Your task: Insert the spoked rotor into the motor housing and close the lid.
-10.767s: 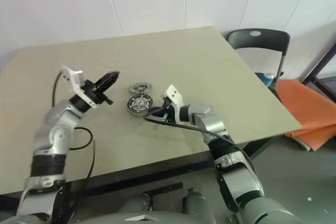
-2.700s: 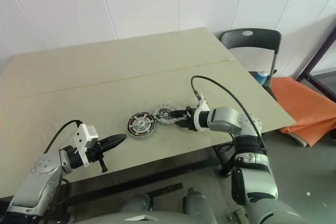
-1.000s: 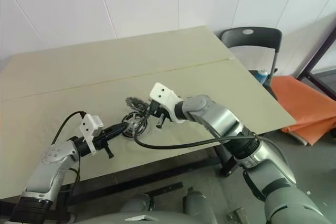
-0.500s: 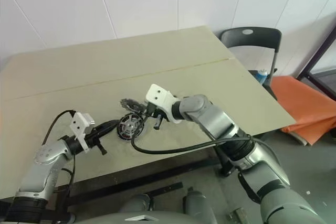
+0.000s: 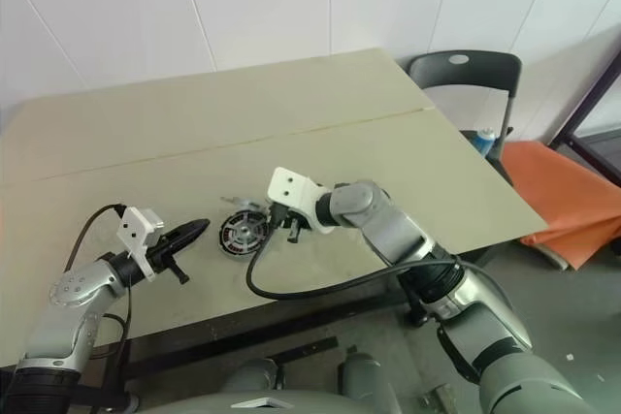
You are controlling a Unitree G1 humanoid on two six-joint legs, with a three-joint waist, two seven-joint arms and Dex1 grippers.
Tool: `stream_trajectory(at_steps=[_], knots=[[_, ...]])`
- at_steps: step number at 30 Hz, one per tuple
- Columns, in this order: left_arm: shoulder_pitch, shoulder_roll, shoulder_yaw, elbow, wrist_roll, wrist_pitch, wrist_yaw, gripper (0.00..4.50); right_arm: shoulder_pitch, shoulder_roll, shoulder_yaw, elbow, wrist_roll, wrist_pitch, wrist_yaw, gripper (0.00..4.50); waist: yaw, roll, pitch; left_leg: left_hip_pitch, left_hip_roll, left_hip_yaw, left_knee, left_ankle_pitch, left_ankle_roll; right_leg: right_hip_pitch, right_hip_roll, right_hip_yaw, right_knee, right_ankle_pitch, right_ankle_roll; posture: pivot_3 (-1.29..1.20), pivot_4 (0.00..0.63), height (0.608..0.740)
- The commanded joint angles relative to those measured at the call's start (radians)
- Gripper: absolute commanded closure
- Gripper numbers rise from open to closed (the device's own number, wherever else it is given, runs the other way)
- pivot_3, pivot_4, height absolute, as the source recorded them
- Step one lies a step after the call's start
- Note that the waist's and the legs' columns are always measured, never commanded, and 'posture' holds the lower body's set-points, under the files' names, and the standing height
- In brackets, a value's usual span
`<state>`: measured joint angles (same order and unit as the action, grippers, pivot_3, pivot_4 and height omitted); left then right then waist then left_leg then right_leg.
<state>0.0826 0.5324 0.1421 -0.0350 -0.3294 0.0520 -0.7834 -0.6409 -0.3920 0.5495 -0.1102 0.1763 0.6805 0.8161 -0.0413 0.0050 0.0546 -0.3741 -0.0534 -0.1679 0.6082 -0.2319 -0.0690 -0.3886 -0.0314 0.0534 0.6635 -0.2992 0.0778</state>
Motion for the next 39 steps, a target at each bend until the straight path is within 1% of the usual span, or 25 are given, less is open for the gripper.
stream_trajectory(at_steps=[1,3,7,9,11,18,19,21,22,23,30,34,39], knots=[[-0.013,0.011,0.03,-0.027,-0.015,-0.001,0.006,4.5,-0.003,0.031,-0.108,-0.073,0.162,0.095,0.091,1.95,0.0,0.0,0.0,0.0,0.0,0.0,0.0,0.0,0.0,0.0,0.0,0.0,0.0,0.0,0.0,0.0,0.0,0.74],[-0.016,0.011,0.029,-0.025,-0.013,0.002,0.007,4.5,0.0,0.02,-0.116,-0.078,0.187,0.114,0.125,1.3,0.0,0.0,0.0,0.0,0.0,0.0,0.001,0.0,0.0,0.001,0.0,0.0,0.0,0.0,0.0,0.0,0.0,0.74],[-0.017,0.012,0.03,-0.025,-0.013,0.007,0.008,4.5,-0.025,0.031,-0.149,-0.024,0.199,0.119,0.131,1.3,0.0,0.0,0.0,0.0,0.0,0.0,0.002,0.0,0.0,0.001,0.0,0.0,0.0,0.0,0.0,0.0,0.0,0.74],[-0.018,0.012,0.03,-0.024,-0.013,0.008,0.008,4.5,-0.041,0.072,-0.196,0.036,0.214,0.137,0.091,1.3,-0.001,0.0,0.0,0.0,0.0,0.0,0.002,0.0,0.0,0.002,0.0,0.0,0.0,0.0,0.0,0.0,0.0,0.74],[-0.022,0.011,0.029,-0.025,-0.013,0.011,0.01,4.5,-0.055,0.102,-0.216,0.094,0.208,0.129,0.068,1.3,-0.001,0.0,0.0,0.001,0.0,0.0,0.002,0.0,0.0,0.001,0.0,0.0,0.001,0.0,-0.001,0.0,0.0,0.74],[-0.002,0.02,0.046,-0.117,-0.082,0.062,-0.01,4.5,-0.053,0.149,-0.111,0.206,0.089,-0.03,0.072,1.3,-0.001,0.0,0.0,0.0,0.0,0.0,0.001,0.0,0.0,0.0,0.0,0.0,0.001,0.0,0.0,0.0,0.0,0.74],[0.01,0.026,0.051,-0.138,-0.096,0.078,-0.014,4.5,-0.061,0.162,-0.104,0.237,0.075,-0.056,0.076,1.12,-0.003,0.0,0.0,0.0,0.0,0.0,0.001,0.0,0.0,0.0,0.0,0.0,0.001,0.0,0.0,0.0,0.0,0.74],[0.037,0.042,0.059,-0.177,-0.112,0.103,-0.024,4.12,-0.079,0.189,-0.094,0.295,0.052,-0.108,0.086,0.69,-0.004,0.0,0.0,0.0,0.0,0.0,0.002,0.0,0.0,0.0,0.0,0.0,0.001,0.0,0.0,0.0,0.0,0.74],[0.053,0.051,0.063,-0.195,-0.116,0.113,-0.03,3.91,-0.089,0.202,-0.089,0.321,0.041,-0.133,0.093,0.37,-0.004,0.0,0.0,0.0,0.0,0.0,0.002,0.0,0.0,0.001,0.0,0.0,0.001,0.0,0.0,0.0,0.0,0.74],[0.071,0.062,0.071,-0.211,-0.123,0.122,-0.037,3.61,-0.098,0.213,-0.08,0.346,0.029,-0.162,0.105,0.02,-0.004,0.0,0.0,0.0,0.0,0.0,0.002,0.0,0.0,0.001,0.0,0.0,0.001,0.0,-0.001,0.0,0.0,0.74],[0.179,0.126,0.127,-0.289,-0.152,0.159,-0.082,1.35,-0.154,0.288,-0.068,0.518,-0.045,-0.308,0.14,0.0,-0.003,0.0,0.0,0.001,0.0,0.001,0.002,0.0,0.0,0.001,0.001,-0.001,0.001,-0.001,-0.003,0.0,0.0,0.74],[0.228,0.146,0.147,-0.323,-0.157,0.172,-0.094,1.35,-0.156,0.314,-0.057,0.564,-0.074,-0.334,0.165,0.0,-0.002,0.001,0.0,0.001,-0.001,0.001,0.002,0.0,0.0,0.001,0.0,0.0,0.001,-0.002,-0.004,0.0,0.0,0.74],[0.239,0.144,0.152,-0.329,-0.173,0.203,-0.092,1.35,-0.147,0.321,-0.042,0.587,-0.112,-0.363,0.186,0.0,-0.003,0.001,0.0,0.001,0.0,0.001,0.002,0.0,0.0,0.001,0.001,-0.001,0.001,-0.002,-0.004,0.0,0.0,0.74]])
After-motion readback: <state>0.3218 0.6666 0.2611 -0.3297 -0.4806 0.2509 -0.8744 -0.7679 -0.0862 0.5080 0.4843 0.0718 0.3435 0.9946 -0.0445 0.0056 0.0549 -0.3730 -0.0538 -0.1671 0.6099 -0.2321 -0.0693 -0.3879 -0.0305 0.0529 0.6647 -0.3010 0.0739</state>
